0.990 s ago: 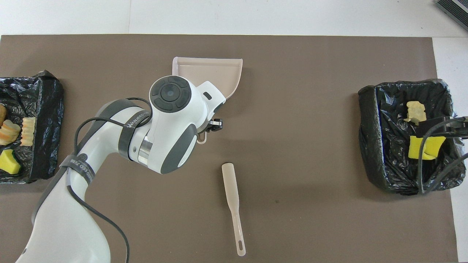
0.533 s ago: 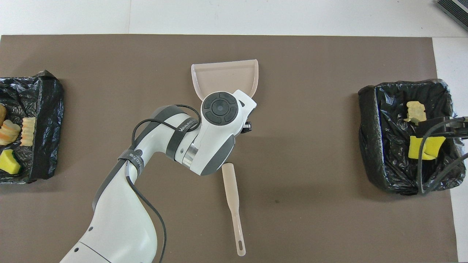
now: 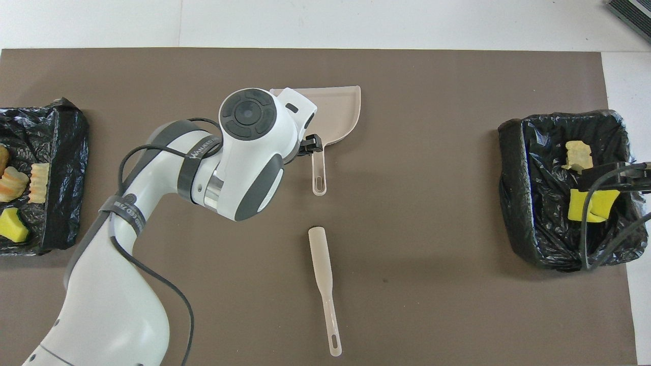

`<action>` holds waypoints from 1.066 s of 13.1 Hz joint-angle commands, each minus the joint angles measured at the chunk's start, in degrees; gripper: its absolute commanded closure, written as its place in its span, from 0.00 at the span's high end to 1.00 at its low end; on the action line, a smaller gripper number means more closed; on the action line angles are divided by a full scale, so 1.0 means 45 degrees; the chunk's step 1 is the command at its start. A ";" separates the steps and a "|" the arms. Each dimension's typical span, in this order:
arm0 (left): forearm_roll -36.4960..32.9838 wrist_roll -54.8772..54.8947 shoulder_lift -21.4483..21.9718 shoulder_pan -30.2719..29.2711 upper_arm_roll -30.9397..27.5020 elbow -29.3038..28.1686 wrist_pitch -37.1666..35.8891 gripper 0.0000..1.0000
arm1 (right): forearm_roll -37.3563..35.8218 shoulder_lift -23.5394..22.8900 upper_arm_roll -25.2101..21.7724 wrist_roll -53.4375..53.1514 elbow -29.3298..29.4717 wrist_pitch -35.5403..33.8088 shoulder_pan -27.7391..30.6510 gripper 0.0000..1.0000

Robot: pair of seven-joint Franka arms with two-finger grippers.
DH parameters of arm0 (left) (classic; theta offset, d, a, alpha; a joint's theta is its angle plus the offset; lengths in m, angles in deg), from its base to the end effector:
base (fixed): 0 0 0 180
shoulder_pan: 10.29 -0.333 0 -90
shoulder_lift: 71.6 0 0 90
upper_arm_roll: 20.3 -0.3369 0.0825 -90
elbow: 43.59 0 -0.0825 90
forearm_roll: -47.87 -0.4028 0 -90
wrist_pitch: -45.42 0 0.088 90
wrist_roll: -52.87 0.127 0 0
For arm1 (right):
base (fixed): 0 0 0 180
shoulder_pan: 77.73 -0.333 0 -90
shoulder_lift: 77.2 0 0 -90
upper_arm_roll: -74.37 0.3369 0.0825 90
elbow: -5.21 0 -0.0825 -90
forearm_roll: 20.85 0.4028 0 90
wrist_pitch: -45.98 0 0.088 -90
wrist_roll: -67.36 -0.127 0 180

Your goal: Sweep and dump trash in bin

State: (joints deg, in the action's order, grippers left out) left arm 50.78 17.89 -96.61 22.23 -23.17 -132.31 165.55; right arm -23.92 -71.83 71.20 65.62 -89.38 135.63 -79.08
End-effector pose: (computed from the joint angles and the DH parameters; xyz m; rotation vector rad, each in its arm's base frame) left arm 0.6223 -0.3636 0.4008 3.0537 0.1684 0.1253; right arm 0.5407 -0.0255 0.6378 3.0917 -0.0965 0.0113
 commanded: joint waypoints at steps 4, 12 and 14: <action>-0.0199 0.3740 0.1318 -0.2203 0.0072 -0.0071 -0.2120 1.00 | 0.0213 0.0272 0.0002 0.0056 -0.0271 -0.0077 0.0027 1.00; -0.0199 0.8979 0.4011 -0.5253 0.0053 -0.0537 -0.5070 1.00 | 0.0213 0.0272 0.0002 0.0056 -0.0271 -0.0078 0.0027 1.00; -0.0644 0.9216 0.5084 -0.5410 0.0033 -0.1587 -0.5094 1.00 | 0.0213 0.0272 0.0002 0.0056 -0.0271 -0.0077 0.0027 1.00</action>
State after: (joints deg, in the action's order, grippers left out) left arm 50.25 57.87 -79.41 -1.52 -23.59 -133.18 142.67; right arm -23.92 -71.83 71.20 65.62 -89.38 135.63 -79.08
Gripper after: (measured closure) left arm 0.000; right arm 0.000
